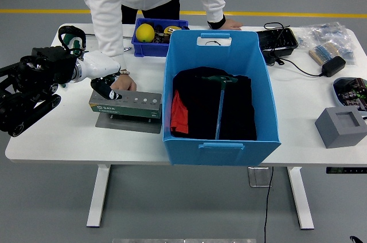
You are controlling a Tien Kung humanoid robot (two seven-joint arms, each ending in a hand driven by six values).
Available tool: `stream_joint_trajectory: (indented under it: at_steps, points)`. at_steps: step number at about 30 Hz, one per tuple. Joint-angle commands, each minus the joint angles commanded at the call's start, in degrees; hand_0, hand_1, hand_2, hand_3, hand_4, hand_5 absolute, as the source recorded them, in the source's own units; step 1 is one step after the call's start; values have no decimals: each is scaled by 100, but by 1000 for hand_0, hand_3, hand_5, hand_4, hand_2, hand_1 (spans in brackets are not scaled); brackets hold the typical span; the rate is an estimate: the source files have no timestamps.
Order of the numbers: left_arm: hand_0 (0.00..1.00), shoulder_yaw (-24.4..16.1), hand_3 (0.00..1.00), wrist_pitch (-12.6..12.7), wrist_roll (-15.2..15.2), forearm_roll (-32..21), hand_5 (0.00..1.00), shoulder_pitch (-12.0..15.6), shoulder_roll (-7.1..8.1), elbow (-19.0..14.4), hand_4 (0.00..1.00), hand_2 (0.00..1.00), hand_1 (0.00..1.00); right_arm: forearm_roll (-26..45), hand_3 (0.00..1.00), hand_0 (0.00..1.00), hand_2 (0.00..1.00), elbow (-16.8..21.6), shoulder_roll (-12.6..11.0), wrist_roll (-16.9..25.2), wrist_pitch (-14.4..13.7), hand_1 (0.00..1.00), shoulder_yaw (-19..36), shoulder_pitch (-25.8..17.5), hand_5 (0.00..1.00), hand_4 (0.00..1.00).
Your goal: Lift tool from toolbox,place it in box,lift tool from toolbox,place it in box
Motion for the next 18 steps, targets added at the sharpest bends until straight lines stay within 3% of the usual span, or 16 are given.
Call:
stream_joint_trajectory:
  at_steps: [5, 6, 11, 12, 18]
  points:
    - [408, -5, 148, 344, -183, 137, 572, 14, 8, 21, 831, 149, 160, -8, 559, 686, 710, 0, -1, 0, -2, 659, 13, 5, 660, 777]
    - [213, -9, 110, 441, -223, 151, 442, 21, 10, 29, 918, 107, 87, -8, 559, 687, 710, 0, -1, 1, -2, 658, 14, 5, 660, 777]
    - [213, -39, 110, 1014, -419, 143, 442, 59, 22, 48, 918, 107, 87, -17, 559, 687, 710, 0, 2, 0, -4, 658, 28, 4, 660, 777]
    - [128, -53, 68, 1152, -459, 116, 377, 68, 24, 50, 923, 54, 2, -23, 559, 687, 710, 0, 3, -1, -5, 659, 33, 4, 660, 777]
    - [119, -160, 42, 1867, -712, -158, 353, 120, 48, 52, 903, 28, 2, -43, 559, 688, 710, 0, 4, -4, -5, 659, 49, 3, 659, 777]
